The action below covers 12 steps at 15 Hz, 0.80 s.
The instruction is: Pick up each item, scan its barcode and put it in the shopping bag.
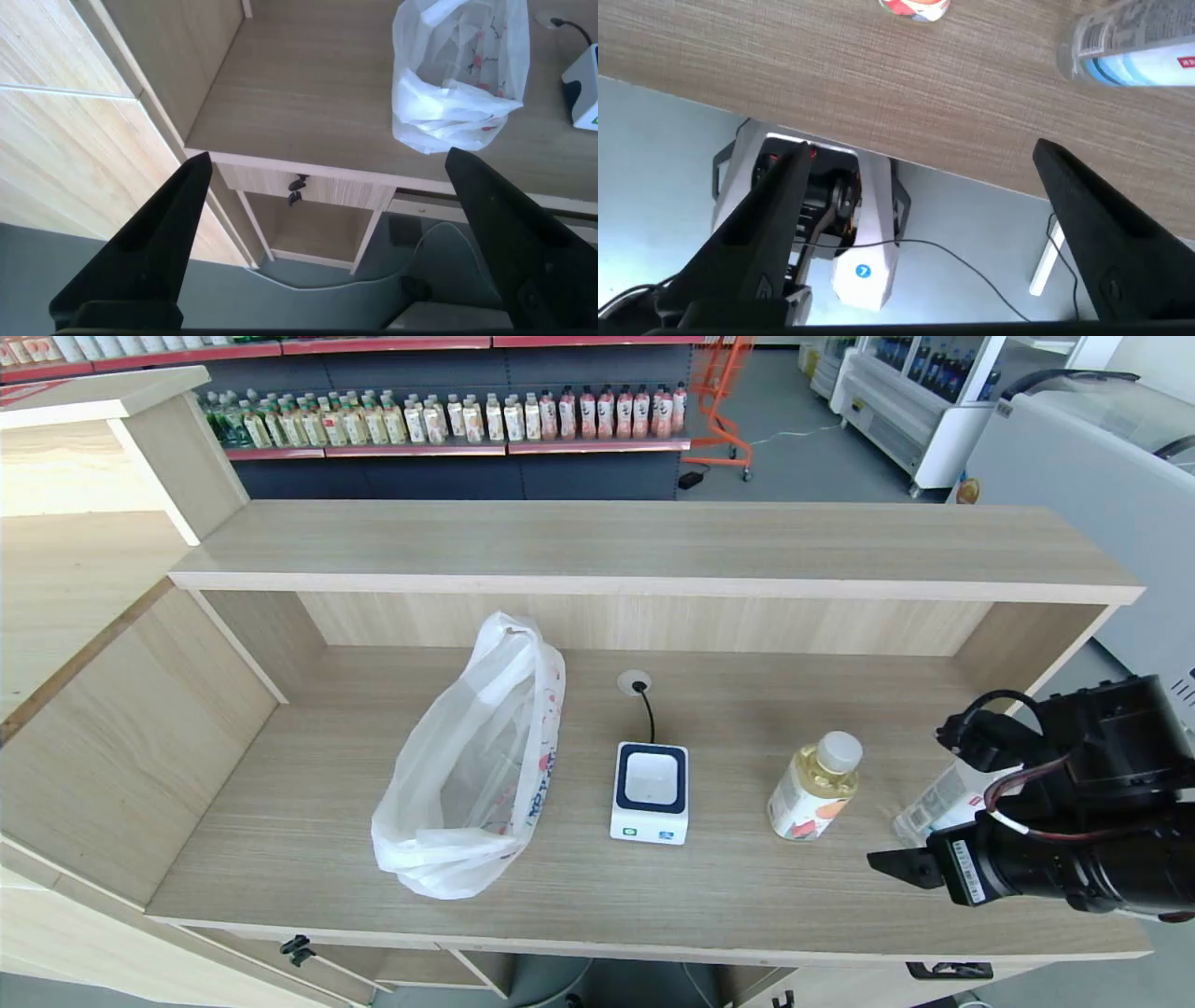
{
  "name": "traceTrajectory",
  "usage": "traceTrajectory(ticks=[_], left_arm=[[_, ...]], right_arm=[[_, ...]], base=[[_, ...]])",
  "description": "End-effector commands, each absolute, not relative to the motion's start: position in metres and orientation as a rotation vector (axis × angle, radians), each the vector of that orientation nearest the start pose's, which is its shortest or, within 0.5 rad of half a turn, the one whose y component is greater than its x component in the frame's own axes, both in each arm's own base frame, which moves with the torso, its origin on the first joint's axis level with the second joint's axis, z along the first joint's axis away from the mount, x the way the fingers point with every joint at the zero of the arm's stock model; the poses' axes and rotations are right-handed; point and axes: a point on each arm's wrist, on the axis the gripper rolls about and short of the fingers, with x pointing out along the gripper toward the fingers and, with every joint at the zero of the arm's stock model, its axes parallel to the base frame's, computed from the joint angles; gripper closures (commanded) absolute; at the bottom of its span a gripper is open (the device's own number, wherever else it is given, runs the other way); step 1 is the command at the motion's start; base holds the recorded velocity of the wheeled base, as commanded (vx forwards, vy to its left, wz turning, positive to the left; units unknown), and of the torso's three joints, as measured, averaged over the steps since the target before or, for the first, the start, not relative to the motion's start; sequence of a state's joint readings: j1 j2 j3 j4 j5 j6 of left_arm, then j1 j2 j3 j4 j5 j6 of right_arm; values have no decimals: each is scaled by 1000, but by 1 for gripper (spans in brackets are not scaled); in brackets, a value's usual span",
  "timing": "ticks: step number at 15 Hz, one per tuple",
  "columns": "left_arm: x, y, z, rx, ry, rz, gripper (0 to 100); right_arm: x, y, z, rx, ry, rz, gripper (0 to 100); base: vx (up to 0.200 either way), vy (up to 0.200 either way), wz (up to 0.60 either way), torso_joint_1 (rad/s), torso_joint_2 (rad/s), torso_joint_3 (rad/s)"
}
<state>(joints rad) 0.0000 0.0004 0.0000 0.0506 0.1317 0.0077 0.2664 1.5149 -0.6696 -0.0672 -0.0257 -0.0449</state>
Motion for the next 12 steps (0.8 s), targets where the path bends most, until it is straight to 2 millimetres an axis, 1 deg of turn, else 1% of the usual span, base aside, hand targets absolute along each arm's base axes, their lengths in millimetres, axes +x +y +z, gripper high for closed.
traceTrajectory(ticks=[1,2,4,8,10,12], left_arm=[[-23,3,70,11,51,132,0],[-23,3,70,11,51,132,0],[-23,3,70,11,51,132,0],[-23,3,70,11,51,132,0],[-23,3,70,11,51,132,0],[-23,3,70,11,51,132,0]], right_arm=[[245,68,112,-231,832,254,0],[253,70,101,-249,804,239,0],[259,74,83,-249,771,247,0],[275,96,56,-256,632,269,0],[280,102,51,-255,586,267,0],[289,104,44,-257,529,214,0]], base=[[0,0,0,0,0,0],[0,0,0,0,0,0],[0,0,0,0,0,0],[0,0,0,0,0,0],[0,0,0,0,0,0],[0,0,0,0,0,0]])
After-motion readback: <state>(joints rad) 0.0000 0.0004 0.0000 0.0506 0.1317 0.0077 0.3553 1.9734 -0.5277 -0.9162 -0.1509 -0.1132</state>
